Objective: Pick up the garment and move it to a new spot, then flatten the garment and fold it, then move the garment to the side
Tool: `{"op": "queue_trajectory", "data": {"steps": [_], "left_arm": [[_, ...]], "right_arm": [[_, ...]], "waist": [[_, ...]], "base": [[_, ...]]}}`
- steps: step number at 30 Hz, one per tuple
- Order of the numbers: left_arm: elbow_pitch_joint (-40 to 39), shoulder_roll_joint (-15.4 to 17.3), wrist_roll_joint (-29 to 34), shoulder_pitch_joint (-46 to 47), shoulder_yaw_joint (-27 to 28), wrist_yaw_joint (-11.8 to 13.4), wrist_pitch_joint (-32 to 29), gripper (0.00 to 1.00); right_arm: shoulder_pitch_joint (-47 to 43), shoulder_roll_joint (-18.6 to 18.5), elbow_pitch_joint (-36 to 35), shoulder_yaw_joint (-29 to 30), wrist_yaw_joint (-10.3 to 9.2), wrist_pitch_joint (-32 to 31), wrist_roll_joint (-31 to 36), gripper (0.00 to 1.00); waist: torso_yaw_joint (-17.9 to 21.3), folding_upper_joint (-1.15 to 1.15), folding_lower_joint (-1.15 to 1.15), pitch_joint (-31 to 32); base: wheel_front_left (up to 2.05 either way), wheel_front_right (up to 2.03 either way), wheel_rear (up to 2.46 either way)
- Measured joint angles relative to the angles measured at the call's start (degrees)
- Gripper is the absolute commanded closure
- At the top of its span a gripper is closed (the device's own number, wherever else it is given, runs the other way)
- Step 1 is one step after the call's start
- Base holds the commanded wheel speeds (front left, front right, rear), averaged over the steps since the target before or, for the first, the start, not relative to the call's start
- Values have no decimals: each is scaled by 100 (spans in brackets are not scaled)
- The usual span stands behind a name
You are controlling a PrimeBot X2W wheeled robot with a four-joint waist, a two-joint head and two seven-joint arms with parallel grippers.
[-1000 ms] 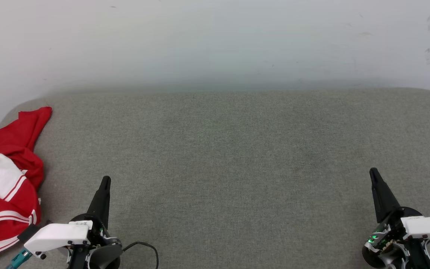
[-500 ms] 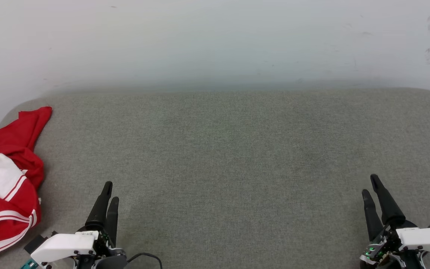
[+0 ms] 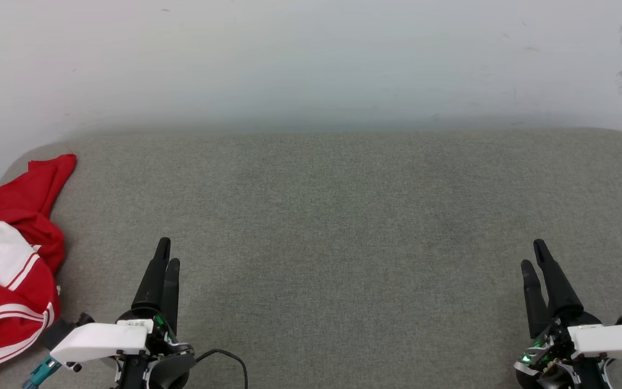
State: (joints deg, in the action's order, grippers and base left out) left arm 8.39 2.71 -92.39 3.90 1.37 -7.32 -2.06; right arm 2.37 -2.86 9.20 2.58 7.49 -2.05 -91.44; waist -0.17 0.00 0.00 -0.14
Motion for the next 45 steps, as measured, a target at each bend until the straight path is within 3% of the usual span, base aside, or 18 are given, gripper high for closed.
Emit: {"op": "queue_trajectory", "data": {"steps": [10, 18, 32, 45], "left_arm": [[-265, 55, 913, -9, -282, 0, 286, 0], [-347, 49, 2186, -32, -324, 0, 454, 0], [-431, 135, 4127, -82, -430, 0, 720, 0], [-424, 247, 5572, -122, -365, 0, 933, 0]], "right_arm": [[-35, -75, -183, -107, 0, 281, 666, 0], [-42, -130, -202, 2, 0, 458, 2386, 0], [-51, -48, -404, 10, 0, 498, 4759, 0], [-65, -54, -611, -15, 0, 399, 6341, 0]], "waist": [[-15, 0, 0, 9], [-14, 0, 0, 27], [-13, 0, 0, 28], [-5, 0, -1, 33]], "base": [[0, 0, 0], [0, 0, 0], [0, 0, 0], [0, 0, 0]]}}
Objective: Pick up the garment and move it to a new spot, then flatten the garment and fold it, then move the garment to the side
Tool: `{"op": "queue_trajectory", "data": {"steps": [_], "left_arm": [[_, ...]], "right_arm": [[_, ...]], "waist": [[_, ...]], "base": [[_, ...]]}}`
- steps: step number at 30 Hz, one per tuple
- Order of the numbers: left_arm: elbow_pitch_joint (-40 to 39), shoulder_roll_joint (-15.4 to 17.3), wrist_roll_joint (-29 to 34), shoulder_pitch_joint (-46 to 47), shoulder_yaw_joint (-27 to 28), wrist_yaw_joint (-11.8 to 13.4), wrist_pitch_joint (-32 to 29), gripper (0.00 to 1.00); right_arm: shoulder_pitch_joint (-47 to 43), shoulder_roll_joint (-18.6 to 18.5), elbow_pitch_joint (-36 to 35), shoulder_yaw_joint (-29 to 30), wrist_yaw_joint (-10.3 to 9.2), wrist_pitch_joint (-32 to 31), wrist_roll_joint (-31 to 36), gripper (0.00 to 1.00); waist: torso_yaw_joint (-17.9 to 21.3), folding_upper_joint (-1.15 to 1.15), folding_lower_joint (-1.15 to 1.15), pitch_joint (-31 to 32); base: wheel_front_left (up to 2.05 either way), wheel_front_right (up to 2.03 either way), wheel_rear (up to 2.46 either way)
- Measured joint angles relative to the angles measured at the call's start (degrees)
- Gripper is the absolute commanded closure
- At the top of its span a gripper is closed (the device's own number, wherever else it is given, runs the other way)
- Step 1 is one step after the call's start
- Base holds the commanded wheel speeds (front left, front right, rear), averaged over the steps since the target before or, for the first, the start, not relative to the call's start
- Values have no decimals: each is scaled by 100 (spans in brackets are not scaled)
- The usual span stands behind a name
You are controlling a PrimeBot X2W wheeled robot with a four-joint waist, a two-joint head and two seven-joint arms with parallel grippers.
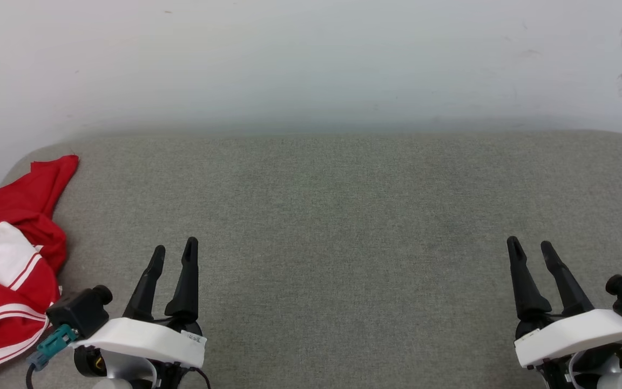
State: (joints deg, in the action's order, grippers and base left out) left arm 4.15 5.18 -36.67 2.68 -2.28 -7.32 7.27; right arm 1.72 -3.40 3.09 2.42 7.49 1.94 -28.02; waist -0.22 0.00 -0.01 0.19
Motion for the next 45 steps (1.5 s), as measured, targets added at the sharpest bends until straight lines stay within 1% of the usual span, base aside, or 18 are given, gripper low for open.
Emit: {"op": "queue_trajectory", "data": {"steps": [11, 21, 33, 45], "left_arm": [[88, 57, 867, -16, -19, -2, 160, 0], [132, 40, 1454, -41, 4, -5, 302, 0], [255, 20, 1946, -42, 21, -7, 454, 0], [422, -5, 2340, -42, 22, -8, 591, 0]], "right_arm": [[-54, -1, -133, -2, 0, -22, 823, 0], [-96, 1, -252, 43, 0, -27, 1423, 0], [-105, 20, -315, 46, 1, 21, 2006, 0], [-121, 35, -363, 75, 1, 109, 2417, 0]], "waist": [[15, 0, 0, 9], [12, 0, 1, 21], [18, 0, 1, 22], [19, 0, 1, 38]], "base": [[0, 0, 0], [0, 0, 0], [0, 0, 0], [0, 0, 0]]}}
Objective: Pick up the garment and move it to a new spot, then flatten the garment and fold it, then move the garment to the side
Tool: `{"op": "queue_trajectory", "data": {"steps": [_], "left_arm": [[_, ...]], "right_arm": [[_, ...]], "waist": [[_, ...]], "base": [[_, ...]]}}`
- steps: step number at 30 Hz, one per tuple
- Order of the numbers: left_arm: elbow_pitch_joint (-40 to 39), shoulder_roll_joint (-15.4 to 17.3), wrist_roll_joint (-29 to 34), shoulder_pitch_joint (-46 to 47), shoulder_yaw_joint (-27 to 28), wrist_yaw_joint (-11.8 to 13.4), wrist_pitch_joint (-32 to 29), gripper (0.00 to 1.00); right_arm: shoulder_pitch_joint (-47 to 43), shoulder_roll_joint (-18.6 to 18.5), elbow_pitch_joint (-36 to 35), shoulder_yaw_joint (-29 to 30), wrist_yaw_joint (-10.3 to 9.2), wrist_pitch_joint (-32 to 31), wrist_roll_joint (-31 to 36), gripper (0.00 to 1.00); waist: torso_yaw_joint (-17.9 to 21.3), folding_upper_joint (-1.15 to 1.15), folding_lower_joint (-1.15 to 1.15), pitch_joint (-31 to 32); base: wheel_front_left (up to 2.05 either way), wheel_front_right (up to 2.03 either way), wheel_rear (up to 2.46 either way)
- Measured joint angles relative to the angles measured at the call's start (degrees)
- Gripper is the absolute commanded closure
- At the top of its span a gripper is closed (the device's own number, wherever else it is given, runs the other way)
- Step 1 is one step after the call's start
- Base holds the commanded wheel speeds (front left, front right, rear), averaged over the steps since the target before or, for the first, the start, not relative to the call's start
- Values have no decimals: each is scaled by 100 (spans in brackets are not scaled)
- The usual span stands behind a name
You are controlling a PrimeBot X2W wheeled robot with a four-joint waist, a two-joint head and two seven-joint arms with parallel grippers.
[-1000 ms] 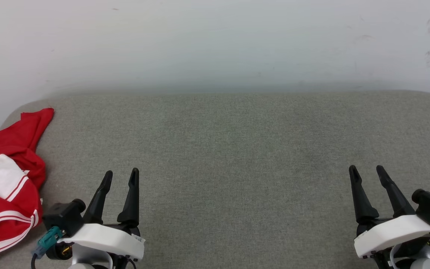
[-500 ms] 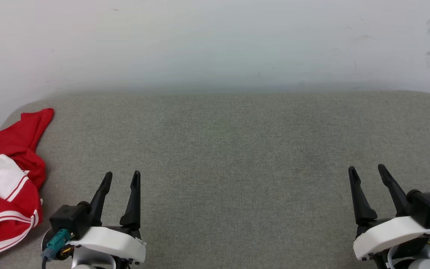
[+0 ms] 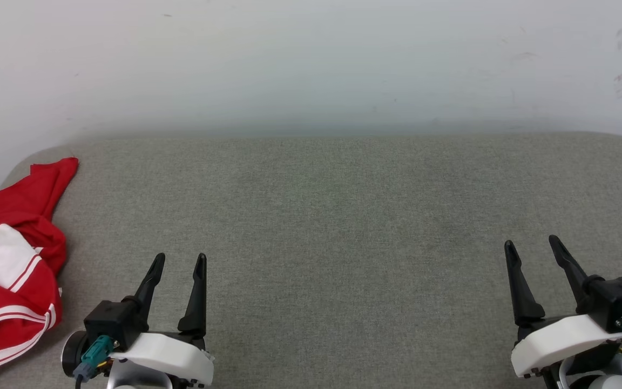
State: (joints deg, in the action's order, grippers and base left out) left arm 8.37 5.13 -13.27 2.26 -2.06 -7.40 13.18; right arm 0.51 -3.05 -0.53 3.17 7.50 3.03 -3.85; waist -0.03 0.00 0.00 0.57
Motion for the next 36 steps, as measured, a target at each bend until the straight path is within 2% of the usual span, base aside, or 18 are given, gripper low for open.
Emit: {"op": "queue_trajectory", "data": {"steps": [10, 17, 24, 36], "left_arm": [[43, -30, 140, 1, -16, 0, 111, 0], [90, -34, 258, 9, -27, -1, 172, 0], [107, -37, 241, 51, 13, -1, 188, 0], [126, -22, 193, 64, 124, -1, 189, 0]], "right_arm": [[-49, 3, -26, 25, 0, 76, 131, 0], [-62, 4, -41, 68, 0, 149, 194, 0], [-81, 7, -43, -38, 0, 174, 87, 0], [-75, 9, 68, -255, 1, 231, -90, 0]], "waist": [[-48, 0, 0, 6], [-268, 0, 0, 8], [-710, 0, 0, 7], [-1713, 0, 0, 33]], "base": [[0, 0, 0], [0, 0, 0], [0, 0, 0], [0, 0, 0]]}}
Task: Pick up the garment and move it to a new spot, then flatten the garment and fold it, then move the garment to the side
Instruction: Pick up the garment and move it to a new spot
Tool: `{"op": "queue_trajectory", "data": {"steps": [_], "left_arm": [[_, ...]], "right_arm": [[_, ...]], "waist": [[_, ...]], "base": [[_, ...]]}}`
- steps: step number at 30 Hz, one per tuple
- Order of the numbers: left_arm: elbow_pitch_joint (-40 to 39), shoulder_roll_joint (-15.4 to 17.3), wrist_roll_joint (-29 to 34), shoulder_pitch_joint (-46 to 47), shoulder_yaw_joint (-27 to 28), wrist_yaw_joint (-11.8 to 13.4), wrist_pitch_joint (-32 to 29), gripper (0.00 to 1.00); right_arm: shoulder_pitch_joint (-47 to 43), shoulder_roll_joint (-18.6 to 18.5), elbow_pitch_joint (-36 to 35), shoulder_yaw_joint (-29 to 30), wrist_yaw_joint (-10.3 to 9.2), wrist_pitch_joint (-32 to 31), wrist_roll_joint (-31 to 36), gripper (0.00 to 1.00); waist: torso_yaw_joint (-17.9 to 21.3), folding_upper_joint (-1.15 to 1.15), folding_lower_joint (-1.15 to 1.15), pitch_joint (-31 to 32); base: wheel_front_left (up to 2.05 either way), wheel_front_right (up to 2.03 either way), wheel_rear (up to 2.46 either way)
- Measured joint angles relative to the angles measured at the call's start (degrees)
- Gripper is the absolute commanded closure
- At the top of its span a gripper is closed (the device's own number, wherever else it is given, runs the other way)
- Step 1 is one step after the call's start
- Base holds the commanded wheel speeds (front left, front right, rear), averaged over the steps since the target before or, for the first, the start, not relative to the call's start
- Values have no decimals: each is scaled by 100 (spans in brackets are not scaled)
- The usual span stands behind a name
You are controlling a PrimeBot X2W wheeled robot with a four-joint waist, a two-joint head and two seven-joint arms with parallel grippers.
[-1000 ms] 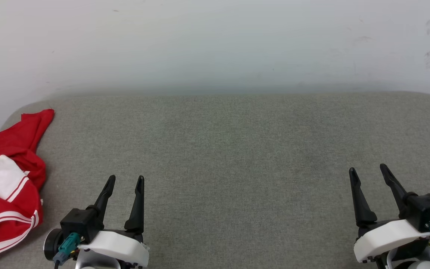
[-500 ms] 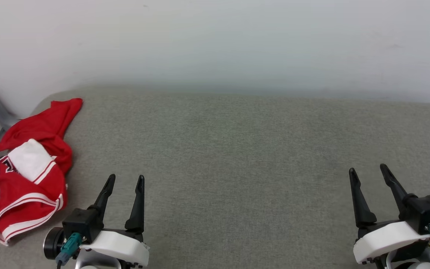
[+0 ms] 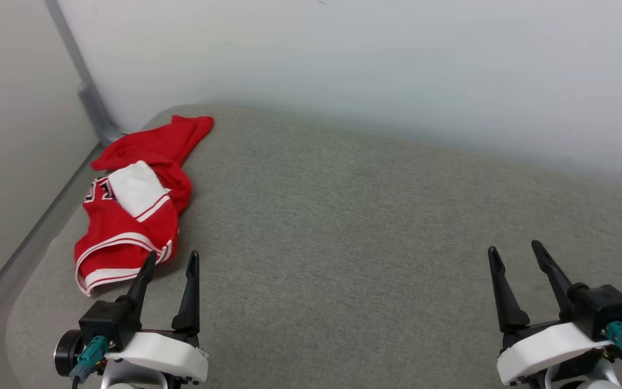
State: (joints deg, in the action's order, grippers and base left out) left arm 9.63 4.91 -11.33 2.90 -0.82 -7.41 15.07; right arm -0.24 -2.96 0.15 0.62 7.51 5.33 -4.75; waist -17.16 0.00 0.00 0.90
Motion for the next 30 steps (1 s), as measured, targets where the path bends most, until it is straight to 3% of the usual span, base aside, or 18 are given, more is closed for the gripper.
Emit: {"op": "queue_trajectory", "data": {"steps": [16, 30], "left_arm": [[4, 33, -38, -20, 125, 0, 0, 0], [104, 34, 7, -32, 157, 0, 0, 0]], "right_arm": [[20, 2, 8, -259, -1, 63, -58, 0], [26, 2, -70, -286, -1, -8, 26, 0]], "waist": [[-1108, 0, 0, 34], [-1199, 0, 0, -24]], "base": [[0, 0, 0], [0, 0, 0]]}}
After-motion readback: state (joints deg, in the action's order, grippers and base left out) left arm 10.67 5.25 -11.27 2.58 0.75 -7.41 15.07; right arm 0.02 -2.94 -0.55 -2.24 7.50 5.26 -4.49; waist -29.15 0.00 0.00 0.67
